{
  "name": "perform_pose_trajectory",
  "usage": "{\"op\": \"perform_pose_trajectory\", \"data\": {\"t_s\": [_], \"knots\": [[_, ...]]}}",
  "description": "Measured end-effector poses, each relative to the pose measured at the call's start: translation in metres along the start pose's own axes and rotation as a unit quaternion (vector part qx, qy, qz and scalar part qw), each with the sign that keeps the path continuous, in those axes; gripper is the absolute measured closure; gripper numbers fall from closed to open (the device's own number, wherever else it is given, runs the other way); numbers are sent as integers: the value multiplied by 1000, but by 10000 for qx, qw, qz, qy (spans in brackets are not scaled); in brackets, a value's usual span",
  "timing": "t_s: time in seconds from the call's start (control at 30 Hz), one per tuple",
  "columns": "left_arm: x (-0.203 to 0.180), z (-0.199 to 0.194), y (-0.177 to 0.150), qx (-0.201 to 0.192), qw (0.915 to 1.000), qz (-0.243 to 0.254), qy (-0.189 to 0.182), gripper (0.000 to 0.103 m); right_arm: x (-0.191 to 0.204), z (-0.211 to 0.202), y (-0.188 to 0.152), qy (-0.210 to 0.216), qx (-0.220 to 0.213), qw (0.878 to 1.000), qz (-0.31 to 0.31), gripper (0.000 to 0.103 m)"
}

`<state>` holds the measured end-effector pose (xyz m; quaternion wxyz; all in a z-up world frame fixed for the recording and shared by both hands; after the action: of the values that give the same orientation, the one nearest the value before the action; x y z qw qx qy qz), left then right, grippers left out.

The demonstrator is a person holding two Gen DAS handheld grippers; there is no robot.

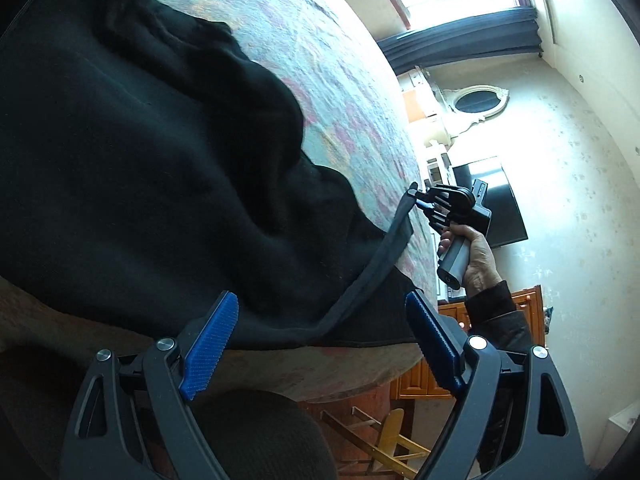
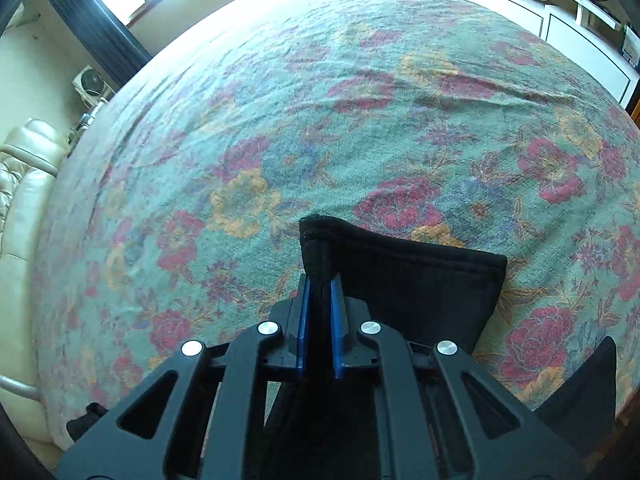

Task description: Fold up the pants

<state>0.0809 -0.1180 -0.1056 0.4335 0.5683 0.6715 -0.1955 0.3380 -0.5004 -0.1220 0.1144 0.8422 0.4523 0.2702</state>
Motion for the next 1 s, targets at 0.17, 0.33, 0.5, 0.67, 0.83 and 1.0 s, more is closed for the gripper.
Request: {"op": "perform_pose_trajectory", "data": {"t_s": [0.17, 0.33, 0.5, 0.67, 0.83, 1.0], "knots": [[-36, 14, -13, -133, 9988, 418, -227, 19, -12, -75, 7, 1078, -623, 9918, 269, 94], [-37, 48, -31, -28, 9994, 355, -18, 19, -55, -149, -17, 1572, -1172, 9799, 363, 94], [-31, 64, -42, -64, 9995, 275, 158, 19, -121, -186, -68, 1602, -1406, 9750, 620, 94], [-31, 68, -43, -162, 9987, 337, 350, 19, -184, -166, -112, 1435, -1204, 9755, 1153, 94], [-39, 67, -43, -143, 9990, 301, 305, 19, -215, -155, -147, 1438, -1228, 9695, 1562, 94], [-41, 73, -42, -133, 9986, 342, 375, 19, -238, -138, -173, 1352, -1026, 9686, 1815, 94]]}}
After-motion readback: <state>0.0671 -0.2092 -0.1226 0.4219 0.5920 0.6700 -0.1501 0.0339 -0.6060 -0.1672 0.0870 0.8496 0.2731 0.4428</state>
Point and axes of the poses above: each gripper's, at about its wrist camera, not at the fingertips, and z roughly the way its jaws point, x to its left, y to its top, the point moved 9 cm from there along z, roughly the way its jaws point, and after that the axes turned 2 degrees about y, right-handed, at the moved point
